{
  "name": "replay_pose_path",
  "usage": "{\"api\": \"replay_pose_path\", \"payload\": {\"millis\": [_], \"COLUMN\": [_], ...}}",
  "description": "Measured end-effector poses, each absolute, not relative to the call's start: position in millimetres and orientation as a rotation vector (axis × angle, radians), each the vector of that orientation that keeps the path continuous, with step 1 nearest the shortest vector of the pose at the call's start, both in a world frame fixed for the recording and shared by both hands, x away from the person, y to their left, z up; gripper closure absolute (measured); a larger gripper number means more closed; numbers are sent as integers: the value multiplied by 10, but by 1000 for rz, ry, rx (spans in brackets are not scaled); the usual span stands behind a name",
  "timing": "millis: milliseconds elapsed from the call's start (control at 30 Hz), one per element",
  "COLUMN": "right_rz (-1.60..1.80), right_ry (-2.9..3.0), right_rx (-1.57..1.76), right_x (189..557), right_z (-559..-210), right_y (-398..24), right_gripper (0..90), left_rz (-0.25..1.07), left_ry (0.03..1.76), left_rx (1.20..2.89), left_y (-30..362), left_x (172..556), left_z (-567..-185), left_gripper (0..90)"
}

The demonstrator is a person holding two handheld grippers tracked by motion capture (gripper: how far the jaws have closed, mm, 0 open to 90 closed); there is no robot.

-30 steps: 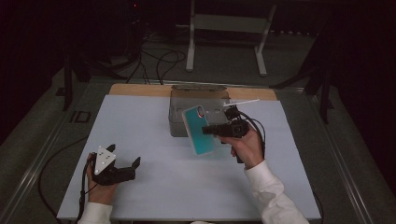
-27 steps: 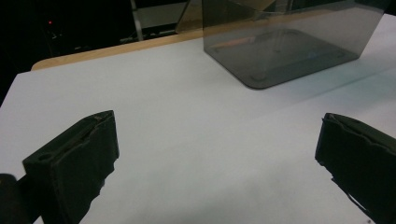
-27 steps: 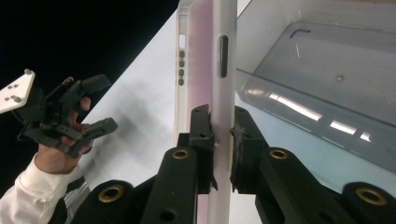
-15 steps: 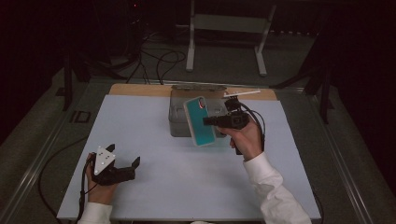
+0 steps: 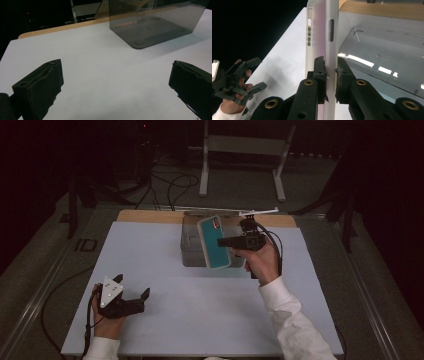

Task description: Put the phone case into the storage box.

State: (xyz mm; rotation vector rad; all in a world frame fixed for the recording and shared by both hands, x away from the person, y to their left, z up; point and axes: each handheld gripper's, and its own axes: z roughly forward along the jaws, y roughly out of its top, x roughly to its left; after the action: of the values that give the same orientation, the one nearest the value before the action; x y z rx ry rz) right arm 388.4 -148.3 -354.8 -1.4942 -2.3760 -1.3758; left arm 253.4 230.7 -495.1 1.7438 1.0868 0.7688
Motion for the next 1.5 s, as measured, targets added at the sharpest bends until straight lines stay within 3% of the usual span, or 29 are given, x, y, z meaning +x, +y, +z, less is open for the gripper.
{"api": "replay_pose_path", "payload": {"millis": [1500], "right_rz": [-1362], "right_ry": [-2408], "right_rx": [-1634], "right_x": [4185], "right_z": [-3498], "right_y": [-1408], "right_gripper": [818], "left_rz": [787], "left_ry": [1084], "left_rx": [1743], "left_y": [2290], "left_x": [2519], "left_z": [-4952], "left_gripper": [3]}}
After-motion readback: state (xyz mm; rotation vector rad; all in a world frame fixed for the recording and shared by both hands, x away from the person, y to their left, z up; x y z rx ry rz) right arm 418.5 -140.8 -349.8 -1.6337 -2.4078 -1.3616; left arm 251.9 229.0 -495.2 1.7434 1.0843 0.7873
